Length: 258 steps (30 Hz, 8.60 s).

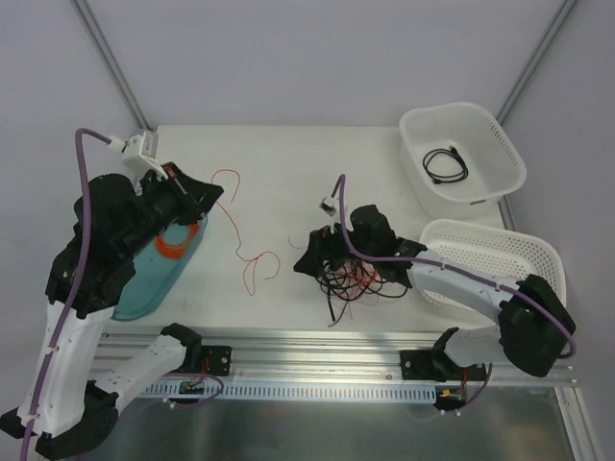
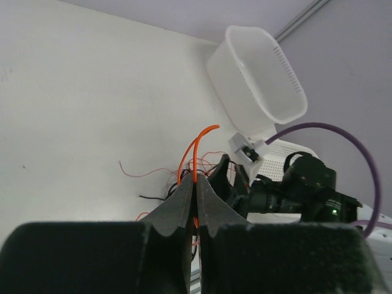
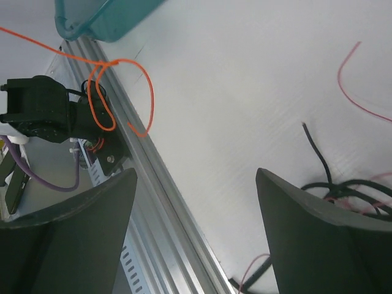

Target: Untangle the cables

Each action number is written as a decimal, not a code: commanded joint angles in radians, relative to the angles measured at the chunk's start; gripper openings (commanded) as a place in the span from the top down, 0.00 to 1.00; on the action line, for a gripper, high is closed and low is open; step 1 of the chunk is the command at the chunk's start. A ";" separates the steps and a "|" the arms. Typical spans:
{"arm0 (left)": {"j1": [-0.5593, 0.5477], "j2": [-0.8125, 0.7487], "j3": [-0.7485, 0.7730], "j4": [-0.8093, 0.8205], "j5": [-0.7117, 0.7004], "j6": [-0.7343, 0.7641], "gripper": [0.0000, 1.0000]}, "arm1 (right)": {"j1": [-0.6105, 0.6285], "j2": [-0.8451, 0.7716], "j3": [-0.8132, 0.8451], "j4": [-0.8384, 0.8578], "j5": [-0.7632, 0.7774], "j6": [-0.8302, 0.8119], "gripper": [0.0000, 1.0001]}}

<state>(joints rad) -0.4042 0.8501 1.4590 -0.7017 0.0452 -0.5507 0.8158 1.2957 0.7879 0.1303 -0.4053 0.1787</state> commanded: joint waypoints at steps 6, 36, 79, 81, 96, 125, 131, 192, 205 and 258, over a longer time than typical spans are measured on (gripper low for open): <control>0.007 -0.048 -0.065 0.077 0.076 -0.084 1.00 | 0.028 0.209 0.109 0.316 -0.104 0.059 0.18; 0.007 -0.094 -0.071 0.103 0.021 -0.077 1.00 | 0.051 0.430 0.189 0.354 -0.216 0.071 0.99; 0.007 -0.166 -0.580 0.117 -0.136 -0.052 0.67 | -0.047 -0.024 0.172 -0.251 -0.030 -0.214 0.99; 0.007 -0.160 -0.585 0.136 -0.001 0.042 0.37 | -0.043 -0.053 0.197 -0.290 -0.032 -0.245 0.99; -0.256 -0.122 -0.658 0.465 0.230 0.270 0.27 | 0.000 -0.065 0.363 -0.497 -0.056 -0.237 0.99; -0.384 0.004 -0.790 0.754 0.219 0.561 0.78 | 0.008 -0.088 0.353 -0.408 -0.168 -0.128 0.99; -0.386 -0.037 -0.805 0.765 0.249 0.529 1.00 | 0.008 -0.070 0.349 -0.443 -0.110 -0.142 0.99; -0.386 -0.112 -0.818 0.835 0.249 -0.112 1.00 | 0.121 -0.108 0.186 -0.166 0.149 -0.412 0.57; -0.386 -0.103 -0.792 0.832 0.269 -0.110 1.00 | 0.117 -0.101 0.165 -0.120 0.053 -0.409 0.59; -0.349 -0.301 -0.821 0.614 -0.479 -0.101 1.00 | 0.085 -0.503 -0.079 -0.292 0.640 0.148 0.99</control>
<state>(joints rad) -0.7574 0.5686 0.6487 -0.1146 -0.3340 -0.6159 0.9035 0.8120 0.7383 -0.1532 0.1001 0.1413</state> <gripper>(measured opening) 0.008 0.013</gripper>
